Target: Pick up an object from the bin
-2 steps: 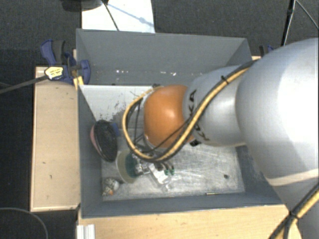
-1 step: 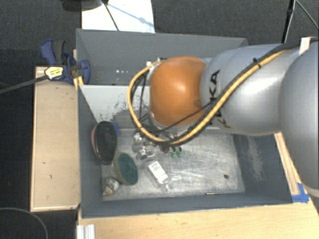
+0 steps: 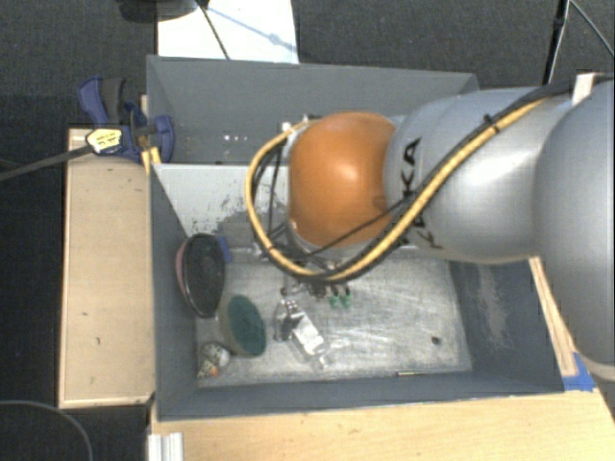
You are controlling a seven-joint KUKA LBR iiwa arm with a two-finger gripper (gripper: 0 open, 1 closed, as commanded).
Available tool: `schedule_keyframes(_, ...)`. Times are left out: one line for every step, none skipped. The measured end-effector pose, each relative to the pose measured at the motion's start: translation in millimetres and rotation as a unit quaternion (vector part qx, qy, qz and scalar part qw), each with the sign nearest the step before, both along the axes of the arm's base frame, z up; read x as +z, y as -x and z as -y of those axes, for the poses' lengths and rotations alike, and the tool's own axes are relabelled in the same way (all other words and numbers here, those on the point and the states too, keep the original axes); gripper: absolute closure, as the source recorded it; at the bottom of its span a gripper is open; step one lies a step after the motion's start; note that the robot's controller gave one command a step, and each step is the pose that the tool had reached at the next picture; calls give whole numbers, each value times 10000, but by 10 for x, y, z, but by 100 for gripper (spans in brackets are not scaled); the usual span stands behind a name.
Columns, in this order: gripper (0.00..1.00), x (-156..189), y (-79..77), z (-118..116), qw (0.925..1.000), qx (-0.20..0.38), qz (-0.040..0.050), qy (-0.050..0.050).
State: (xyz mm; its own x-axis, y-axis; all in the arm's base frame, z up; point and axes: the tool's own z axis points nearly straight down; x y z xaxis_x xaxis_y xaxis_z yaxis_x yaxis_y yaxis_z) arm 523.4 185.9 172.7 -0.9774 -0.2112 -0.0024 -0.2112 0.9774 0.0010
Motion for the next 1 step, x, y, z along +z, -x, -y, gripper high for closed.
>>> schedule_keyframes(0, -1056, 234, 166, 9998, -187, -27, 8)
